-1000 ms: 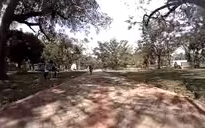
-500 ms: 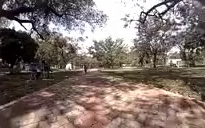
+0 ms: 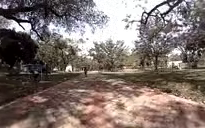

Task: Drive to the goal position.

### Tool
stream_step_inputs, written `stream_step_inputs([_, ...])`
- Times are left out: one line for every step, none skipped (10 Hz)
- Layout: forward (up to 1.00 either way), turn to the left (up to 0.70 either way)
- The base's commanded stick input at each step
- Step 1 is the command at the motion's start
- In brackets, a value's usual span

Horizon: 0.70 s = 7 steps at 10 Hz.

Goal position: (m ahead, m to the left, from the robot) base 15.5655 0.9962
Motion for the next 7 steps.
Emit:
stream_step_inputs([0.7,0.0])
stream_step_inputs([0.7,0.0])
stream_step_inputs([0.7,0.0])
stream_step_inputs([0.7,0.0])
stream_step_inputs([0.7,0.0])
stream_step_inputs([0.7,0.0])
stream_step_inputs([0.7,0.0])
